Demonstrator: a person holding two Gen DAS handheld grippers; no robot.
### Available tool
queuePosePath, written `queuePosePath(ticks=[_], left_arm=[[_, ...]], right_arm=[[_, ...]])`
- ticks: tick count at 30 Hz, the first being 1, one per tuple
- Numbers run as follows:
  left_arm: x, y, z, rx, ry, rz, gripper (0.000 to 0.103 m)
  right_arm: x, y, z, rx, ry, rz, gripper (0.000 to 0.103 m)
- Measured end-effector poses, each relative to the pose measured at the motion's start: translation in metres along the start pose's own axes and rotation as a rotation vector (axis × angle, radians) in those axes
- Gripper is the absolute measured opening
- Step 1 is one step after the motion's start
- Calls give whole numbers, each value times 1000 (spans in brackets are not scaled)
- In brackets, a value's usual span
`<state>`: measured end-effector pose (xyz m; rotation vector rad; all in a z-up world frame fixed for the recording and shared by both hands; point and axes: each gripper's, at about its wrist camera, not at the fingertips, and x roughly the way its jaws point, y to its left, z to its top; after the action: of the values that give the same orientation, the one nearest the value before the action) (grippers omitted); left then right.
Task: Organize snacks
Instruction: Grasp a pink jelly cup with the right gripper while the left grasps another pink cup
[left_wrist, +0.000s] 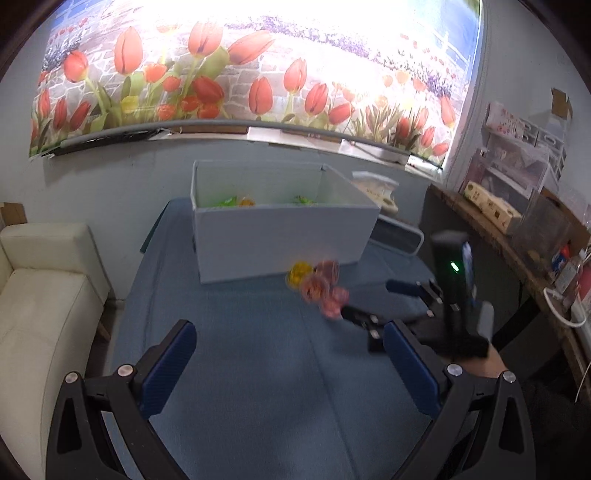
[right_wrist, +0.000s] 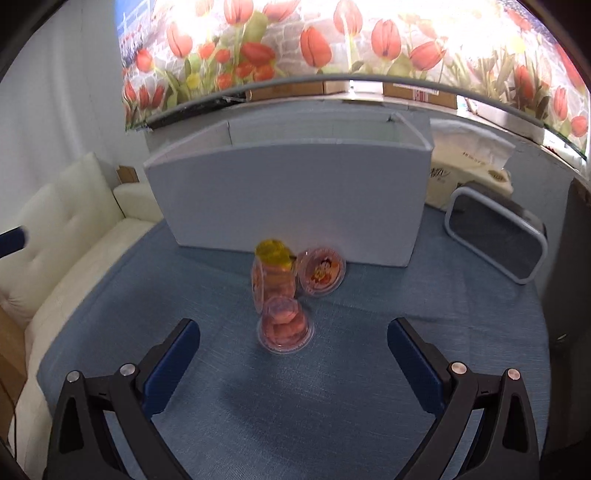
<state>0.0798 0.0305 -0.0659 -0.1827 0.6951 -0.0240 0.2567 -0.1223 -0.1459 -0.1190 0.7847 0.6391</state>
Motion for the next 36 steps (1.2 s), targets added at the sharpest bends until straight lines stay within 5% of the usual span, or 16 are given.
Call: queuePosePath(ticks=[4,7,12,24,36], left_arm=[[-11,-9,-25,27,28,16,103],[-16,-12,-37,44,35,24,103],[-13,-8,-43,14,44,22,103],[38,-3,-24,-29,88,3,103],[159,-40,15,-5,137,65,103]], right_arm=[[19,4,-2,-26,12,-4,97],[33,0,0,6,66,2,67],[38,-14,2,71,79,57,39],[5,-16,-16,26,60,77,35],[-83,-22,-68,73,-10,83,35]])
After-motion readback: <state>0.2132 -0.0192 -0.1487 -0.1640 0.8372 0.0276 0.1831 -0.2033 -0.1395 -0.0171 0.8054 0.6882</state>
